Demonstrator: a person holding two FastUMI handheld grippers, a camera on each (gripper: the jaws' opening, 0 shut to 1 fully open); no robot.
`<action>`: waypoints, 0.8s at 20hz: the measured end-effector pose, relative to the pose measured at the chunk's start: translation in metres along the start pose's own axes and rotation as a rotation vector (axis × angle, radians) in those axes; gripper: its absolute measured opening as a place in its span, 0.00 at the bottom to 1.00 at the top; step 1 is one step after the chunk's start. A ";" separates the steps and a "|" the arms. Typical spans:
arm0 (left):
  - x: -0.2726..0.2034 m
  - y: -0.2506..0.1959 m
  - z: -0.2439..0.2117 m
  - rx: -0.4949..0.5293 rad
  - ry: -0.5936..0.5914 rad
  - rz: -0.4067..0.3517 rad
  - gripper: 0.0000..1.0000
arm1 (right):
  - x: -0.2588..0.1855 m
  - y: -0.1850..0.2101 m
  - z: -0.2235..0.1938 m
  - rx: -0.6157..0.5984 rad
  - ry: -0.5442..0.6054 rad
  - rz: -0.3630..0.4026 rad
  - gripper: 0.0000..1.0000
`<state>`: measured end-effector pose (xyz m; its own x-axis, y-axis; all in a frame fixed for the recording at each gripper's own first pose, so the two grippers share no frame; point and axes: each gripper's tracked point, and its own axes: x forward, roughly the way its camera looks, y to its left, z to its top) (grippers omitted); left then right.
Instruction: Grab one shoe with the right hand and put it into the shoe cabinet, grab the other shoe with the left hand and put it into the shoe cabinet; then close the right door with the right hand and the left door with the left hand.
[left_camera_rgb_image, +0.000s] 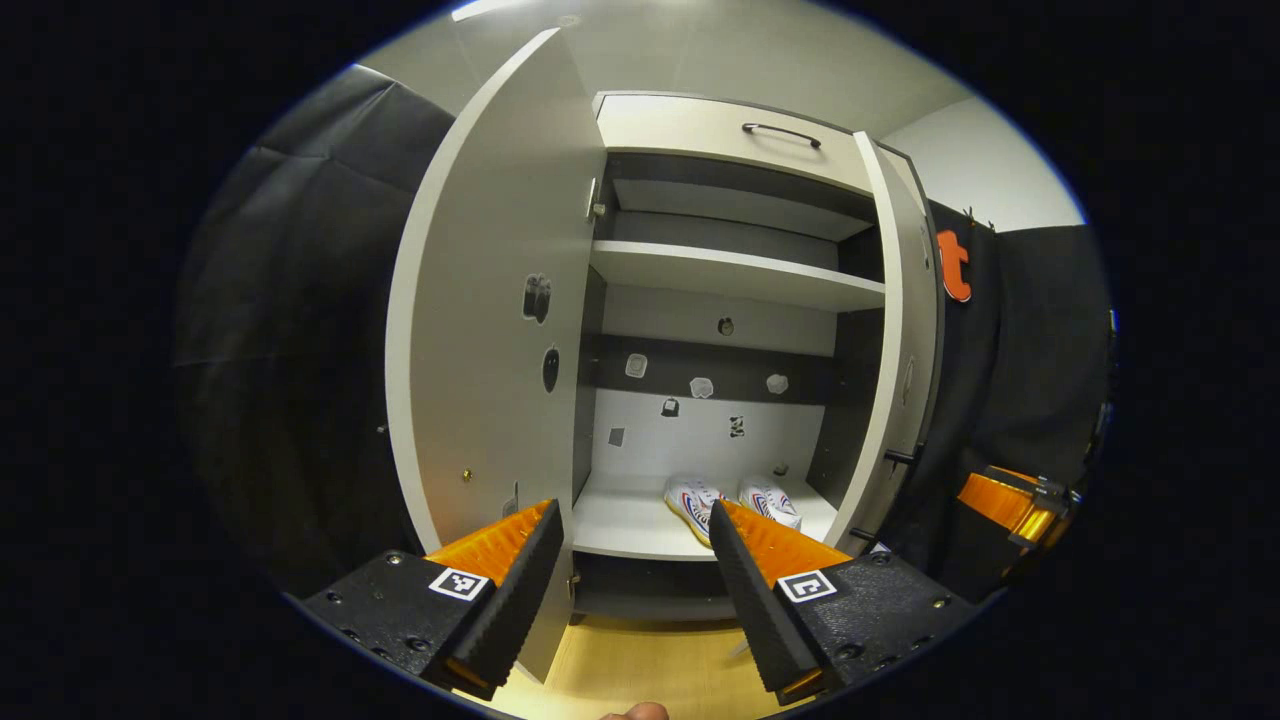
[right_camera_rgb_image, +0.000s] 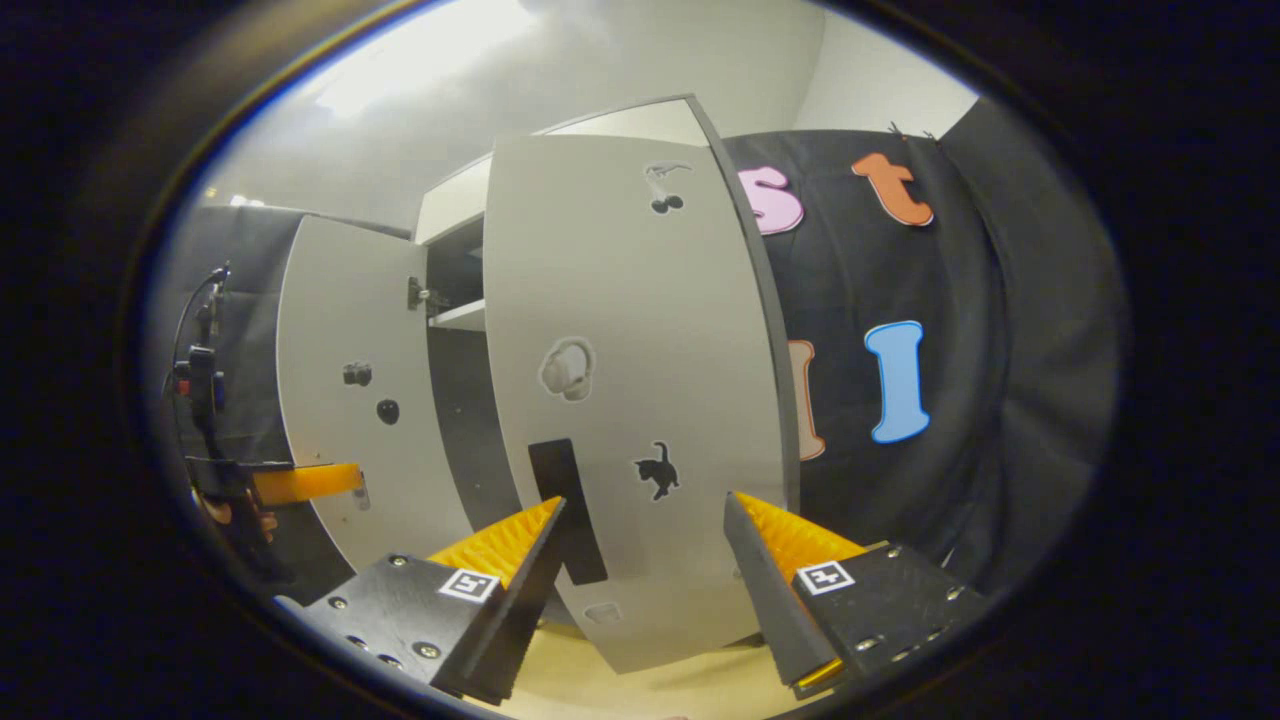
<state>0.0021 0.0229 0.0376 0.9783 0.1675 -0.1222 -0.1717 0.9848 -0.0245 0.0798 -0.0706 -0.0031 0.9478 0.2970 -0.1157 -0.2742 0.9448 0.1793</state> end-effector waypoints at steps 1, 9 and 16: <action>0.000 -0.001 -0.001 -0.002 -0.001 -0.001 0.90 | -0.001 -0.002 0.002 -0.007 -0.005 -0.005 0.93; 0.005 -0.012 -0.001 0.005 -0.012 -0.006 0.90 | -0.008 -0.012 0.010 -0.038 -0.038 -0.024 0.93; -0.002 -0.011 0.003 0.006 -0.027 0.004 0.84 | -0.012 -0.015 0.014 -0.031 -0.052 -0.030 0.87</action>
<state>0.0027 0.0124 0.0413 0.9804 0.1724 -0.0952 -0.1749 0.9844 -0.0186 0.0745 -0.0906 0.0093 0.9627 0.2617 -0.0694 -0.2497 0.9573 0.1459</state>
